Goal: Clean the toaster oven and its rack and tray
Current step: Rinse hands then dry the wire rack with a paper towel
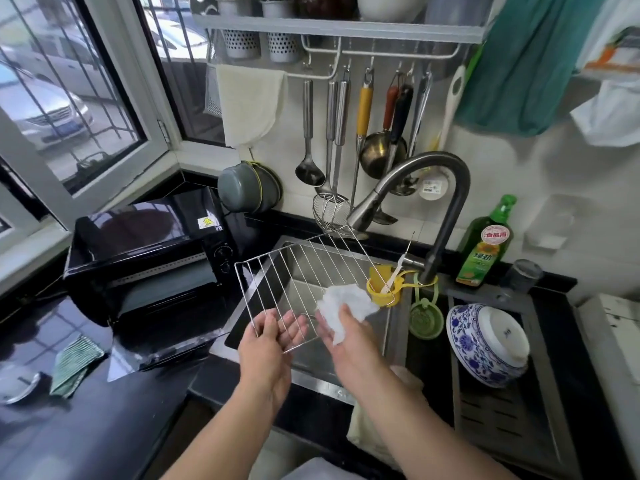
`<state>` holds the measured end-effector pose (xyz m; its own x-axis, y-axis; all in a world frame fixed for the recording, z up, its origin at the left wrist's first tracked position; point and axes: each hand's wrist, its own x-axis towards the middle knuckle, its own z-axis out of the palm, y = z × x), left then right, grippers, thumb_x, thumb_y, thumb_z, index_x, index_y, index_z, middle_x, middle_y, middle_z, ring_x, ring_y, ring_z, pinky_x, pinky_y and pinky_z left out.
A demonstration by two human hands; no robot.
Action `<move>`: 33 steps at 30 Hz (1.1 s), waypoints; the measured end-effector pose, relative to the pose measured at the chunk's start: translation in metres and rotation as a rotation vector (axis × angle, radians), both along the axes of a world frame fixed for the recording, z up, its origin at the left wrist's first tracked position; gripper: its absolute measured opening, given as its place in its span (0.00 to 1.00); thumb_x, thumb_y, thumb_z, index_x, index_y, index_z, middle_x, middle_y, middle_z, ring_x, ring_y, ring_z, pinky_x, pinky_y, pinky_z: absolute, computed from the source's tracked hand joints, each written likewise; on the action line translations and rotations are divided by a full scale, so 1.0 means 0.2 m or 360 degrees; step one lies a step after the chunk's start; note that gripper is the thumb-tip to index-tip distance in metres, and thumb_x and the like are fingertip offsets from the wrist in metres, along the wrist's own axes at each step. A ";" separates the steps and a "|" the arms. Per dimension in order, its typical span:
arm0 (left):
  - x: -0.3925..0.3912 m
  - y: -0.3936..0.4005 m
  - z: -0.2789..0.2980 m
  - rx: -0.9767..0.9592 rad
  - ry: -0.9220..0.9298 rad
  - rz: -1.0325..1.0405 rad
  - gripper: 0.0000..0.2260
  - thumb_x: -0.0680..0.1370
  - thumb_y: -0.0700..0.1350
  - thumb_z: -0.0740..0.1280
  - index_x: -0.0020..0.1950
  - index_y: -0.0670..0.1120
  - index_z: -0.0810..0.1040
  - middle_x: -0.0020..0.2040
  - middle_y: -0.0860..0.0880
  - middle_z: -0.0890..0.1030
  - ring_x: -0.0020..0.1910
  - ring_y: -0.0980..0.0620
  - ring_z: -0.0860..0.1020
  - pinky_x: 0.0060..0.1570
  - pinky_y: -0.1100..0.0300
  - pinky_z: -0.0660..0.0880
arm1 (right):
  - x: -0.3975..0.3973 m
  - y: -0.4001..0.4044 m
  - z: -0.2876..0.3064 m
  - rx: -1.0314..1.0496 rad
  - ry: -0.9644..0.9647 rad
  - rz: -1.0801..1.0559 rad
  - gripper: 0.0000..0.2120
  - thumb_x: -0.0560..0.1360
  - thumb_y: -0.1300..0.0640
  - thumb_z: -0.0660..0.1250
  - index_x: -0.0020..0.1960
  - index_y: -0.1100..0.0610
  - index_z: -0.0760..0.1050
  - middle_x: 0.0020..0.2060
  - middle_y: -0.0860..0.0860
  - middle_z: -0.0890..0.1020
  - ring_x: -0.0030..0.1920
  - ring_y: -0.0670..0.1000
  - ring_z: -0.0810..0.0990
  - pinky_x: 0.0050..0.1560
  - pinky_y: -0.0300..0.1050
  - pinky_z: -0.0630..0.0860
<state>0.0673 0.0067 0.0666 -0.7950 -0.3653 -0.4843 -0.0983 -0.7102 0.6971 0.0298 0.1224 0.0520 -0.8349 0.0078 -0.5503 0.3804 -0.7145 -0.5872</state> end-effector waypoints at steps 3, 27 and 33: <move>0.01 0.08 0.02 -0.0082 -0.0040 0.0009 0.08 0.88 0.41 0.57 0.59 0.43 0.75 0.50 0.40 0.86 0.46 0.45 0.86 0.50 0.50 0.82 | 0.06 -0.08 0.04 -0.0027 -0.0023 0.0313 0.10 0.82 0.58 0.64 0.58 0.64 0.77 0.48 0.58 0.85 0.43 0.53 0.82 0.43 0.45 0.79; 0.14 -0.17 0.03 -0.0184 -0.0067 -0.0297 0.13 0.88 0.47 0.55 0.65 0.42 0.75 0.63 0.39 0.81 0.56 0.35 0.84 0.52 0.38 0.83 | -0.27 0.44 0.29 0.1991 0.0314 -0.0273 0.21 0.82 0.41 0.52 0.61 0.56 0.73 0.53 0.58 0.80 0.52 0.59 0.78 0.54 0.54 0.76; 0.14 -0.05 0.14 -0.0233 0.0138 -0.0657 0.14 0.87 0.51 0.54 0.72 0.61 0.71 0.61 0.42 0.84 0.55 0.38 0.85 0.56 0.39 0.82 | -0.25 -0.06 0.32 0.2210 0.1448 0.0897 0.20 0.85 0.49 0.51 0.75 0.46 0.66 0.78 0.45 0.61 0.76 0.44 0.57 0.75 0.42 0.56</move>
<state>0.0955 -0.0032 0.0941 -0.9240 -0.0687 -0.3761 -0.2895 -0.5168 0.8057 -0.0210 0.1097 0.1168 -0.9124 -0.3482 0.2151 -0.3844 0.5488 -0.7423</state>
